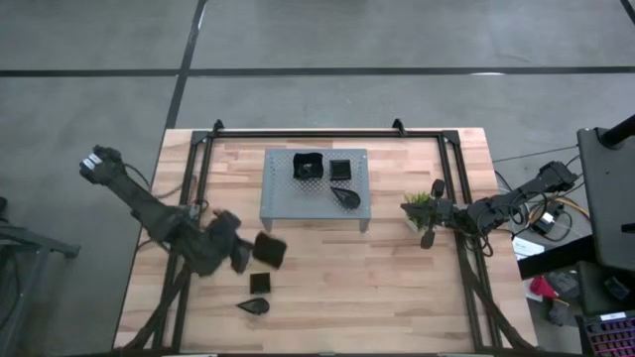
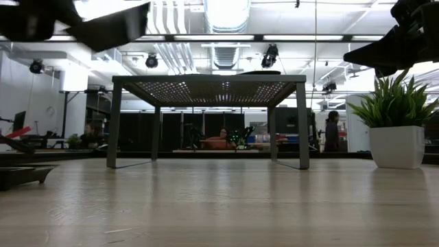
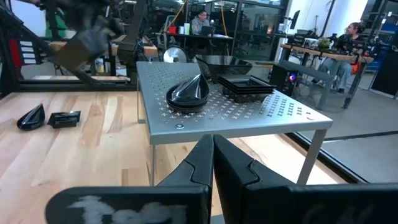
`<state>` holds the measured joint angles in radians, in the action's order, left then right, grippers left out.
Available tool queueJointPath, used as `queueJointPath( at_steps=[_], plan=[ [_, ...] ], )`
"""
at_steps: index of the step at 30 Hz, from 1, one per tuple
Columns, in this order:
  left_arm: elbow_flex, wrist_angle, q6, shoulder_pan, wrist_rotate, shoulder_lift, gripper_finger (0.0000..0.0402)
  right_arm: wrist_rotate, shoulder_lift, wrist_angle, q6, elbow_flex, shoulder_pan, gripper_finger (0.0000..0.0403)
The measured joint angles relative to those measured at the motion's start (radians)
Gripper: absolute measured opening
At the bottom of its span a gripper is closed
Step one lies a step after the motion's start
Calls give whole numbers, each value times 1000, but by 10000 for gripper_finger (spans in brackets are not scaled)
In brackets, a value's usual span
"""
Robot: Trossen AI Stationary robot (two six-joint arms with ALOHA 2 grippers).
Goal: Pick & Place Mini shaped plates
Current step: Stack the distorted square plate on top of the distorted square plate on the shelf
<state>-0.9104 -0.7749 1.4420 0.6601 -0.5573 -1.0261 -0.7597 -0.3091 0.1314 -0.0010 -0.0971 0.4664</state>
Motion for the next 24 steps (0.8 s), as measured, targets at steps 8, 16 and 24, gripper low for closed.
queueJointPath(
  at_steps=[8,16,24],
  plan=[
    [0,16,-95,-237,-41,133,0,0,0,0,0,0,0,8],
    [0,313,-376,-557,162,129,0,0,0,0,0,0,0,8],
    [0,400,-419,-826,380,67,0,0,0,0,0,0,0,8]
  ],
)
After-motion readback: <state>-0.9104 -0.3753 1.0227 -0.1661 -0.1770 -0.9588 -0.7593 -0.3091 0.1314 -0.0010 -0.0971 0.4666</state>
